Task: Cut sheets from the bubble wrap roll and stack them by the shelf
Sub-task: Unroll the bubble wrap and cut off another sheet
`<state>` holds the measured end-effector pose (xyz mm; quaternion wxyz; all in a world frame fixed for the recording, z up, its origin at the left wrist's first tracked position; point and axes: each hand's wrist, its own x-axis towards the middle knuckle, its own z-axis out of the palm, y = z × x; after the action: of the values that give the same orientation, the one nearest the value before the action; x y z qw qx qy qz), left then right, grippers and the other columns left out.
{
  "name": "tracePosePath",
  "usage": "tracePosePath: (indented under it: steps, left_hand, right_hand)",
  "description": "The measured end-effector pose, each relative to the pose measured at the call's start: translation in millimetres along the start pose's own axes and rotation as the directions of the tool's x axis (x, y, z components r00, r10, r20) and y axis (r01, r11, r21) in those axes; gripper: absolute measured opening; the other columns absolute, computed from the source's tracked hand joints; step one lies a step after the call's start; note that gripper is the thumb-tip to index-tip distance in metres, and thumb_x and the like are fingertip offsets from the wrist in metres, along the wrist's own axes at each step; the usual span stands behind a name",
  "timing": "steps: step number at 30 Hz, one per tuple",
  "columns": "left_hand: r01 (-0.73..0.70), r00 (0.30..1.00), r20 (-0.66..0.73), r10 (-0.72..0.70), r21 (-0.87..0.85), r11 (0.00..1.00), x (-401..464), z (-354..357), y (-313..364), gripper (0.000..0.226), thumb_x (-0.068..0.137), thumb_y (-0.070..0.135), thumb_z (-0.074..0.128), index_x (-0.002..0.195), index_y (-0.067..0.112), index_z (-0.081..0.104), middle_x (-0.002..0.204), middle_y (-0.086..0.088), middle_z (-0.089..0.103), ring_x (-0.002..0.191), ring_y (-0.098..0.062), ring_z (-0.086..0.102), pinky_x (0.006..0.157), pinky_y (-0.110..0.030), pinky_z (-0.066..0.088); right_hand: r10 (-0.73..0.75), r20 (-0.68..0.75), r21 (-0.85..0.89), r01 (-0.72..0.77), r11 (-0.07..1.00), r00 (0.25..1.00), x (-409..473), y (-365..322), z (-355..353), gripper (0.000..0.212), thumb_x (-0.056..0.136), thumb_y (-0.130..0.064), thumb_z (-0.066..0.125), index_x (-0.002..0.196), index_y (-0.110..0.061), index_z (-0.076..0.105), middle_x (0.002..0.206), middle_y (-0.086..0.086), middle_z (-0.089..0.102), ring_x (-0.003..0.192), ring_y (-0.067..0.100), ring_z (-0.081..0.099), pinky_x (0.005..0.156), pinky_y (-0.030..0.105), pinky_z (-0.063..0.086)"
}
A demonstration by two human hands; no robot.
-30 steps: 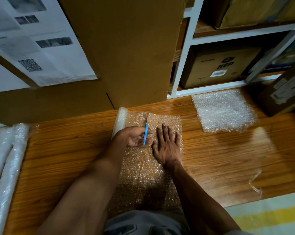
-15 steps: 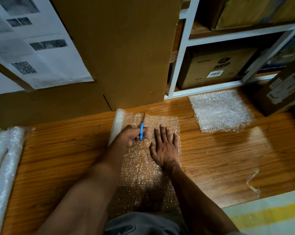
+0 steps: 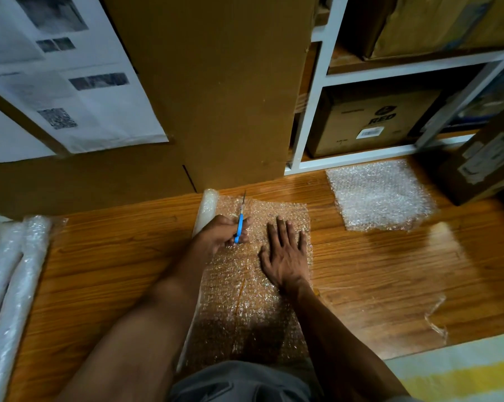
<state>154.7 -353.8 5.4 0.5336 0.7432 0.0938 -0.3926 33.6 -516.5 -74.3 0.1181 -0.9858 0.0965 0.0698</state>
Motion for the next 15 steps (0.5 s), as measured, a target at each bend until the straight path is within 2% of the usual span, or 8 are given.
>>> tracePosePath:
  steps: [1, 3, 5, 7, 10, 12, 15]
  left_hand:
    - [-0.023, 1.0, -0.009, 0.024, 0.03, 0.999, -2, -3, -2, 0.02, 0.091, 0.032, 0.078, 0.086, 0.013, 0.074, 0.079, -0.006, 0.073, 0.044, -0.002, 0.059, 0.04, -0.013, 0.036]
    - [-0.053, 0.998, -0.01, 0.054, 0.068, 0.996, -5, -11, -7, 0.023, 0.088, 0.03, 0.081, 0.091, 0.008, 0.077, 0.082, -0.009, 0.075, 0.048, -0.004, 0.06, 0.042, -0.014, 0.04]
    - [-0.076, 0.997, 0.018, 0.075, 0.082, 0.994, -10, -17, -11, 0.031, 0.085, 0.032, 0.083, 0.098, 0.005, 0.077, 0.095, -0.016, 0.078, 0.066, -0.014, 0.065, 0.051, -0.019, 0.045]
    - [-0.084, 0.996, 0.05, 0.08, 0.067, 0.994, -21, -22, -15, 0.026, 0.085, 0.03, 0.083, 0.098, 0.009, 0.077, 0.1, -0.016, 0.078, 0.079, -0.021, 0.064, 0.058, -0.022, 0.05]
    - [-0.107, 0.987, 0.119, 0.105, 0.01, 0.994, -34, -26, -22, 0.023, 0.086, 0.018, 0.079, 0.106, 0.007, 0.073, 0.102, -0.016, 0.075, 0.082, -0.02, 0.067, 0.06, -0.022, 0.056]
    - [-0.125, 0.983, 0.138, 0.123, 0.001, 0.992, -40, -29, -30, 0.025, 0.092, 0.004, 0.073, 0.116, 0.003, 0.068, 0.114, -0.011, 0.075, 0.089, -0.019, 0.073, 0.059, -0.019, 0.057]
    - [-0.132, 0.973, 0.195, 0.123, 0.038, 0.99, -49, -31, -39, 0.027, 0.092, 0.004, 0.072, 0.12, 0.004, 0.069, 0.116, -0.009, 0.077, 0.096, -0.015, 0.076, 0.054, -0.015, 0.053]
  right_hand:
    - [-0.003, 0.002, -0.004, 0.003, 1.0, 1.0, -1, 0, 0, 0.074, 0.104, -0.059, 0.015, 0.168, -0.026, -0.003, 0.174, 0.002, -0.016, 0.161, 0.025, -0.016, 0.128, 0.059, -0.002]
    - [-0.007, 0.005, -0.01, 0.007, 1.0, 1.0, -1, 0, -1, 0.074, 0.104, -0.059, 0.014, 0.168, -0.026, -0.005, 0.174, 0.002, -0.017, 0.16, 0.024, -0.017, 0.128, 0.058, -0.003]
    - [-0.008, 0.016, -0.011, 0.008, 1.0, 1.0, -1, 0, -1, 0.074, 0.104, -0.06, 0.011, 0.167, -0.026, -0.007, 0.174, 0.002, -0.019, 0.16, 0.024, -0.018, 0.128, 0.058, -0.004]
    - [-0.011, 0.031, -0.005, 0.011, 1.0, 0.999, -2, 1, -3, 0.074, 0.104, -0.06, 0.011, 0.167, -0.027, -0.007, 0.173, 0.001, -0.019, 0.16, 0.024, -0.019, 0.128, 0.058, -0.005]
    - [-0.033, 0.06, 0.019, 0.032, 0.999, 0.998, -2, 2, -6, 0.073, 0.104, -0.06, 0.01, 0.167, -0.027, -0.008, 0.173, 0.001, -0.02, 0.159, 0.023, -0.02, 0.128, 0.057, -0.007]
    - [-0.052, 0.08, 0.031, 0.05, 0.998, 0.995, -2, 4, -11, 0.074, 0.104, -0.06, 0.011, 0.167, -0.026, -0.008, 0.173, 0.001, -0.019, 0.16, 0.023, -0.018, 0.128, 0.057, -0.007]
    - [-0.065, 0.113, 0.052, 0.06, 0.997, 0.991, -4, 6, -18, 0.075, 0.105, -0.06, 0.018, 0.168, -0.025, -0.002, 0.174, 0.002, -0.016, 0.161, 0.024, -0.014, 0.128, 0.058, -0.004]
